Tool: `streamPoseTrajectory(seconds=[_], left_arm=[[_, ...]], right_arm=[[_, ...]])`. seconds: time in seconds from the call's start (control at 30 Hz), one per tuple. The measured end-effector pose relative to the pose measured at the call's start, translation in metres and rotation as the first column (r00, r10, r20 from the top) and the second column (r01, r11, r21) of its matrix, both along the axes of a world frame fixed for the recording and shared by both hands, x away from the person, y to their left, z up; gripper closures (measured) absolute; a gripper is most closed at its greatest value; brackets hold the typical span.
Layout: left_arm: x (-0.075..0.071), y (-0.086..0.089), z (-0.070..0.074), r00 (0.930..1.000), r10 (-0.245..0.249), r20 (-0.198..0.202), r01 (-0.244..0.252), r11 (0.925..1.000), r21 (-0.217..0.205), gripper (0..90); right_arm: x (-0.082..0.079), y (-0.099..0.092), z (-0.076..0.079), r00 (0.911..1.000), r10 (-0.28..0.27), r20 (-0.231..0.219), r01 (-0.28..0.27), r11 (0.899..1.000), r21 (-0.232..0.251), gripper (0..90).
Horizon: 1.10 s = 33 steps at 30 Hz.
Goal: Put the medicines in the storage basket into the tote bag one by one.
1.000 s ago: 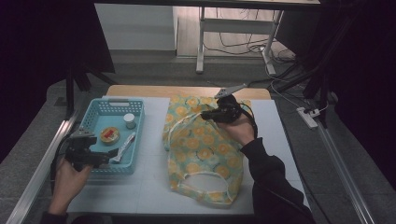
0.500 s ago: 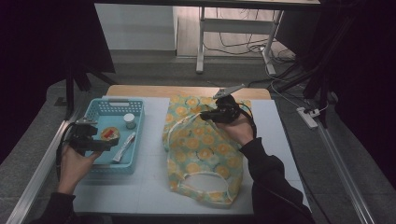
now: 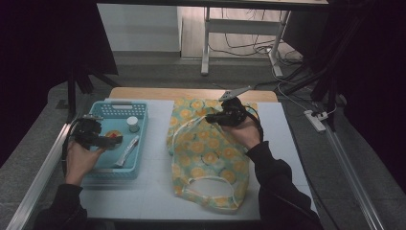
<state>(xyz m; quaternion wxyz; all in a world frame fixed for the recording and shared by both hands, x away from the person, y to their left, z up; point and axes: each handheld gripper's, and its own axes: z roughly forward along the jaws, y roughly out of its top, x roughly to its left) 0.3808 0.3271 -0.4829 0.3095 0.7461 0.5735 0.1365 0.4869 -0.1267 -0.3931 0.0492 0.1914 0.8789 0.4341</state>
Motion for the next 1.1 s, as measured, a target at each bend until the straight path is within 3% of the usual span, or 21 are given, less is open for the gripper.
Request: streamPoseTrajectory(seconds=[0.17,0.4,0.67,0.9,1.1], left_arm=[[0.011,0.002,-0.006,0.9999,0.012,-0.013,-0.012,0.9998,0.017,0.0],[0.025,0.004,-0.018,0.9971,0.024,-0.073,-0.022,0.9991,0.036,0.0],[0.035,0.004,-0.030,0.9843,0.027,-0.174,-0.013,0.9970,0.077,0.0],[0.042,0.002,-0.035,0.9750,0.031,-0.220,-0.010,0.9955,0.094,0.0],[0.045,-0.001,-0.038,0.9642,0.032,-0.263,0.009,0.9883,0.152,1.6]], right_arm=[[0.000,0.002,-0.002,1.0000,0.003,-0.003,-0.003,1.000,-0.004,90.0],[0.000,0.003,-0.002,0.9999,0.011,-0.004,-0.011,1.000,-0.009,90.0],[0.000,0.001,-0.002,1.0000,0.007,-0.002,-0.007,1.000,-0.004,90.0],[-0.002,0.001,-0.003,0.9999,0.011,-0.003,-0.011,1.000,-0.006,90.0],[-0.002,0.000,-0.004,0.9999,0.009,-0.004,-0.009,1.000,-0.004,90.0]])
